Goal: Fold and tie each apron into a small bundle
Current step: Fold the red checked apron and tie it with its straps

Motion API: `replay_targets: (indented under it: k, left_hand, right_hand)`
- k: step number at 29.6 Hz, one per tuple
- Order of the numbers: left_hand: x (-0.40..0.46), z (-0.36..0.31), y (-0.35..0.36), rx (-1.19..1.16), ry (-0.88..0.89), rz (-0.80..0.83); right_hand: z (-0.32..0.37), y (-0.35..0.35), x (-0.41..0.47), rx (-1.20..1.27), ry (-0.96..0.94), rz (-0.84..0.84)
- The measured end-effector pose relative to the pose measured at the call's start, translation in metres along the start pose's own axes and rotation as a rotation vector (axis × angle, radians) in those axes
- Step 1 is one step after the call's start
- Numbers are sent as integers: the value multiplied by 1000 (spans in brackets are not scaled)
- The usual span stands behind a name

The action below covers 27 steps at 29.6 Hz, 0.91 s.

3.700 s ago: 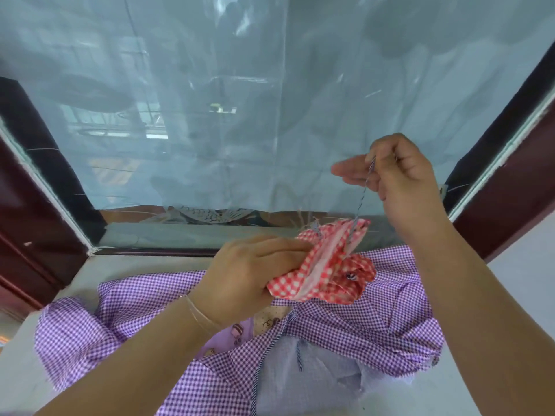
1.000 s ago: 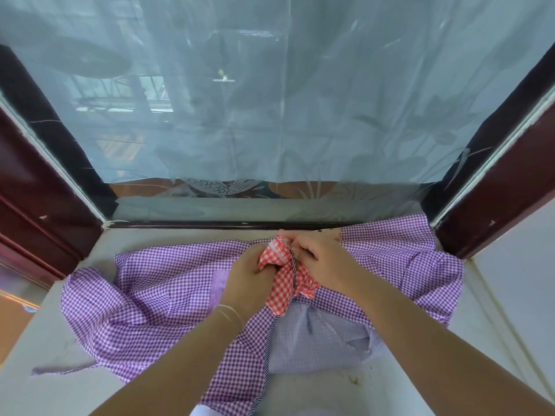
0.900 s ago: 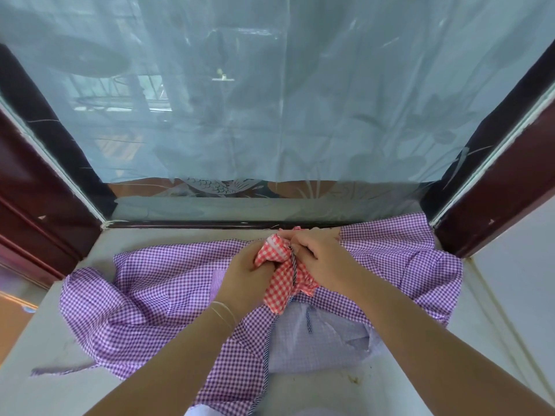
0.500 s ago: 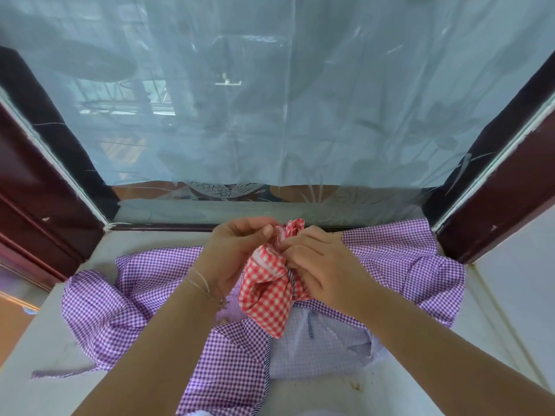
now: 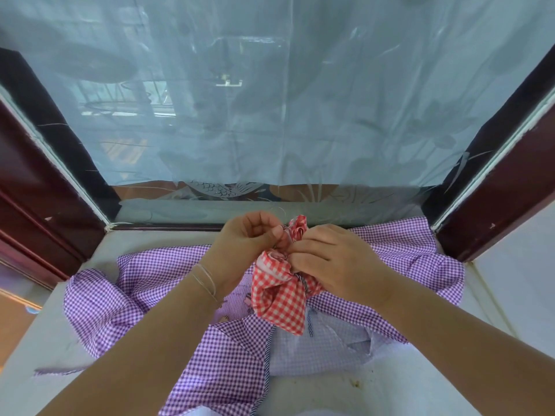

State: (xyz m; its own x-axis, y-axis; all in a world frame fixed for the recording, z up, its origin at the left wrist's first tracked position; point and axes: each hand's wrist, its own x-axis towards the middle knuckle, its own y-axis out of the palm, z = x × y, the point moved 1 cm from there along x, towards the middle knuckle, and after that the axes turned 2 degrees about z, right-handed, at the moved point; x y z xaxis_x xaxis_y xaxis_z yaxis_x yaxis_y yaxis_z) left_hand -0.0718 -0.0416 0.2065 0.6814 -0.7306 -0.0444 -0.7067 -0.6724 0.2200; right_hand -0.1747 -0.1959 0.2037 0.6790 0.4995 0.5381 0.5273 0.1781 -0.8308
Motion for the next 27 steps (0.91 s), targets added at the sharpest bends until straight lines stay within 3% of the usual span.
replay_targets:
  k: [4,8,10,16,19,22,25,27]
  left_hand:
    - [-8,22,8,139,102,-122]
    - [-18,39,22,-258,-66,-115]
    - [-19,46,23,-332,-124,-142]
    - [-32,62,19,-157,-252,-188]
    - [-41,76,6,-187,-455,-65]
    - [-47,84,-9,-156,-641,169]
    - [-42,81,-16,-75,-682,286]
    - [-38,76,-16,13,-675,338]
  right_hand:
    - [1,9,-11,84,146,13]
    - [6,17,-22,242,361,-23]
    - [10,18,-24,310,481,-37]
    - [39,31,-34,410,741,-29]
    - [62,44,-50,423,760,-16]
    - [77,57,-57,405,710,1]
    - [79,61,-53,356,656,79]
    - [76,59,-50,487,723,87]
